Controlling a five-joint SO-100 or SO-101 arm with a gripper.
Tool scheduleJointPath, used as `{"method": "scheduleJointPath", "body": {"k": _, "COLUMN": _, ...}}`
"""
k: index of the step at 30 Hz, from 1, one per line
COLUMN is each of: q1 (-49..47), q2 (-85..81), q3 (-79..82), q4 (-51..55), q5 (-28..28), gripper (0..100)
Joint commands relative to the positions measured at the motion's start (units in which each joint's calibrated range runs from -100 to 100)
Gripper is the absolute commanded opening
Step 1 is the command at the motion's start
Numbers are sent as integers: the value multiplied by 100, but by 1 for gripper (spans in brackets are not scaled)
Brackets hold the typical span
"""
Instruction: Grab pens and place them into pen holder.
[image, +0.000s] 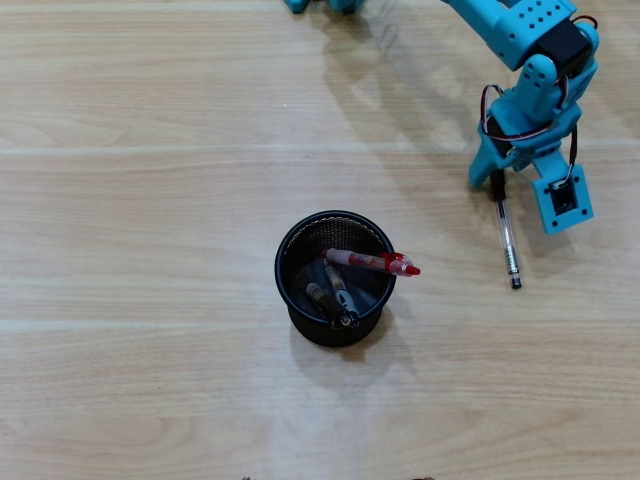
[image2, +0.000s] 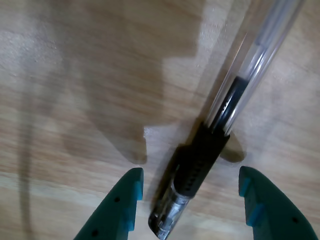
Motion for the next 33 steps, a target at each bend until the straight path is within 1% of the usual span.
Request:
{"method": "scheduleJointPath", "body": {"k": 1, "q1": -29, "q2": 66, "q3": -186, "q4": -168, "q5": -19, "gripper": 22}}
{"method": "scheduleJointPath", "body": {"k": 3, "q1": -21, "q2": 142, "q3": -177, "q4": -168, "q5": -19, "gripper": 22}}
{"method": "scheduleJointPath", "body": {"k": 5, "q1": -13, "q2": 210, "q3": -177, "q4": -116, "q5": -34, "gripper": 17}}
{"method": "scheduleJointPath", "body": {"k": 6, "q1": 11, "q2": 244, "q3": -141, "q4": -125, "q5": -34, "gripper": 13}}
{"method": "scheduleJointPath", "body": {"k": 8, "q1": 52, "q2": 244, "q3": 13, "q4": -168, "q5": -34, "gripper": 2}}
{"method": "scheduleJointPath", "body": {"k": 10, "q1": 68, "q2": 202, "q3": 167, "q4": -168, "q5": -34, "gripper": 3}}
{"method": "scheduleJointPath", "body": {"k": 14, "q1": 172, "q2": 109, "q3": 59, "q4": -142, "q5": 13, "gripper": 2}}
{"method": "scheduleJointPath", "body": {"k": 18, "q1": 302, "q2": -635, "q3": -132, "q4": -82, "q5": 75, "gripper": 2}}
{"method": "scheduleJointPath", "body": {"k": 21, "q1": 560, "q2": -1219, "q3": -231, "q4": -142, "q5": 515, "gripper": 2}}
{"method": "scheduleJointPath", "body": {"k": 25, "q1": 1068, "q2": -1946, "q3": -494, "q4": -142, "q5": 1246, "gripper": 2}}
{"method": "scheduleJointPath", "body": {"k": 28, "q1": 1576, "q2": -2377, "q3": -611, "q4": -142, "q5": 2020, "gripper": 2}}
{"method": "scheduleJointPath", "body": {"k": 29, "q1": 1914, "q2": -2613, "q3": -620, "q4": -150, "q5": 2480, "gripper": 2}}
{"method": "scheduleJointPath", "body": {"k": 33, "q1": 2495, "q2": -2909, "q3": -611, "q4": -150, "q5": 3039, "gripper": 2}}
